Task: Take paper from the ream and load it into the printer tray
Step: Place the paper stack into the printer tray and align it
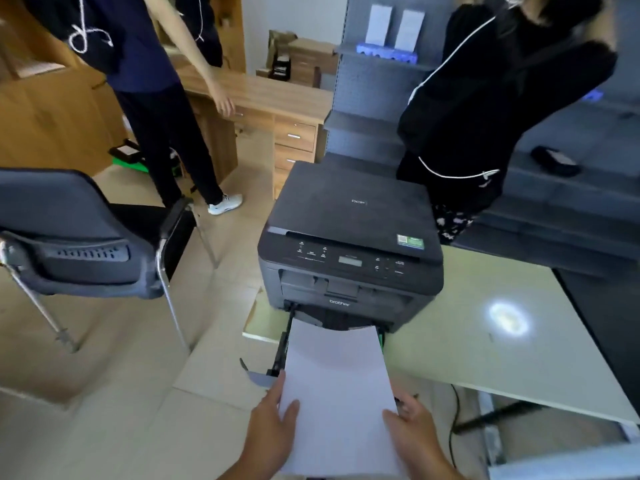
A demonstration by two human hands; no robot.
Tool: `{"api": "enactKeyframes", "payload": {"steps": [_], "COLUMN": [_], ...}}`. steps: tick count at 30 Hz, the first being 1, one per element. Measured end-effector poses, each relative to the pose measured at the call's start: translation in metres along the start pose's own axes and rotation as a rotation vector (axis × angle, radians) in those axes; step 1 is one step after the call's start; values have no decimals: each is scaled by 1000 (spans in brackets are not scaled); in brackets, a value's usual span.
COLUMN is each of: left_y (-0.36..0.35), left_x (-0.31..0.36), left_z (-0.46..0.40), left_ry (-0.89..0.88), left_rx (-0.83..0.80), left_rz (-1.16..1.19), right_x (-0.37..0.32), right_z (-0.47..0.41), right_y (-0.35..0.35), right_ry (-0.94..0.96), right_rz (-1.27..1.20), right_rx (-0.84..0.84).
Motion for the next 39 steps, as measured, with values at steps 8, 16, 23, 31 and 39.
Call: {"api": "enactKeyframes", "payload": {"steps": [8, 16, 23, 31, 39], "left_y": [-1, -13, -21, -19, -9], "left_x": [16, 36, 37, 38, 28], "left_z": [-28, -67, -92, -121, -126], "left_ry": [10, 2, 66, 93, 81], "left_rx": [-37, -40, -25, -10, 48], "left_rz": [-42, -98, -193, -279, -345], "right_x": [-5, -16, -11, -21, -21], "right_z": [-25, -74, -104, -129, -170], "right_y": [-10, -17, -26, -35, -57], "right_ry": [-5, -19, -56, -51, -12], "right_rz": [-85, -112, -129, -183, -157], "right_rx": [15, -39, -47, 4, 73]}}
Point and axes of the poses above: each hand's wrist, its own z-axis away from the middle knuckle, its own y-axis out of the back of the hand, x = y × z, the point moved 5 cm from there along -z, towards the middle knuckle, and after that the axes turned 7 degrees about -z, right-handed, at the moved point
